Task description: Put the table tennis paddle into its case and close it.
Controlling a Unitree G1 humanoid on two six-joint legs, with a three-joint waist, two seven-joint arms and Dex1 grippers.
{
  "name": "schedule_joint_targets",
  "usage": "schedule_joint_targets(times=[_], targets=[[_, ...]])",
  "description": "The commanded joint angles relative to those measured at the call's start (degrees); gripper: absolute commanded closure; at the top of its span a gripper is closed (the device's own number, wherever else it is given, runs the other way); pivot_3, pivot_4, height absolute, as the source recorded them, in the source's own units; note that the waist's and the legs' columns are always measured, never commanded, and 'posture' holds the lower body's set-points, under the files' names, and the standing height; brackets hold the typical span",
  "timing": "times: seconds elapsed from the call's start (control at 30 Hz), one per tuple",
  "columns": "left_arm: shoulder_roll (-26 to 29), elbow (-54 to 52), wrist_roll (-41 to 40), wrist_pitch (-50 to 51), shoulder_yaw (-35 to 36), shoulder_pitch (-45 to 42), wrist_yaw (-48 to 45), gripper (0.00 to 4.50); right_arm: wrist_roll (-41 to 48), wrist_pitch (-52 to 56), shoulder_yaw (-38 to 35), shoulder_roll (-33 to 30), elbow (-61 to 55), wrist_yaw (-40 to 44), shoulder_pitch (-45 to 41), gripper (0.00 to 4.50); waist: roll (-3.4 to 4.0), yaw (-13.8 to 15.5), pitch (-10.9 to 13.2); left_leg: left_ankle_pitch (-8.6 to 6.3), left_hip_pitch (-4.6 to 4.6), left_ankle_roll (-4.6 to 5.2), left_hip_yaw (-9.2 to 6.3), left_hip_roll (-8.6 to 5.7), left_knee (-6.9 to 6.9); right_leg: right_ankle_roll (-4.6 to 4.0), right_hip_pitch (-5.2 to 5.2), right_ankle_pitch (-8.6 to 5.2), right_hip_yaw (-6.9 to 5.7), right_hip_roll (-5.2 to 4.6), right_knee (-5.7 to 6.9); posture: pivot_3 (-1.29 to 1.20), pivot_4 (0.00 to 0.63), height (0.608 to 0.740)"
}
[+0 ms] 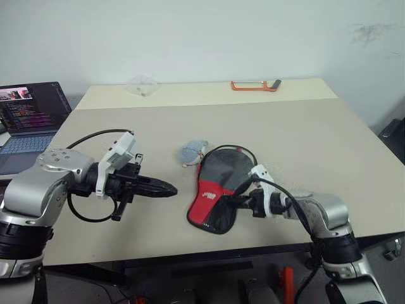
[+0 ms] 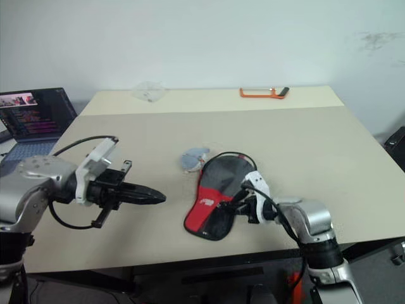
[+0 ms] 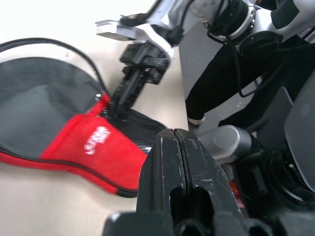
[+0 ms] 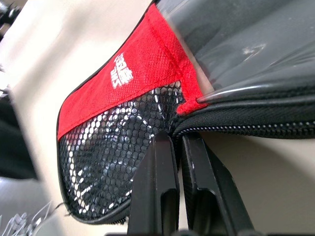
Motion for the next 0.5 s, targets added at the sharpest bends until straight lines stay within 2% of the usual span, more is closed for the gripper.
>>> schedule_joint_targets(times=[0.03,0.23,0.5], targets=[[2.29,0.24,-0.28,-2.46,1.4,2.14,-3.58,4.5,3.78,3.86,0.44,-1.26,-6.76,-0.24,2.54,4.48,0.0,0.0,0.0,0.0,0.02,0.0,0.02,0.0,-0.03,0.0,0.0,0.0,0.01,0.0,-0.01,0.0,0.15,0.74],[2.72,1.65,0.26,-5.81,0.87,4.75,-4.77,4.5,5.42,6.05,-0.72,-4.41,-9.61,-1.66,4.6,4.48,0.0,0.87,0.0,0.0,0.05,0.0,0.03,0.0,-0.17,-0.01,0.0,-0.01,0.0,0.0,-0.08,0.0,0.15,0.74],[2.75,2.08,0.44,-8.69,0.63,7.01,-5.33,4.5,5.86,3.85,-2.15,-12.9,-7.82,-0.14,4.04,4.48,0.0,2.47,0.0,0.0,0.06,0.01,0.03,-0.02,-0.26,0.0,0.03,-0.01,-0.05,0.0,-0.16,0.0,0.15,0.74]])
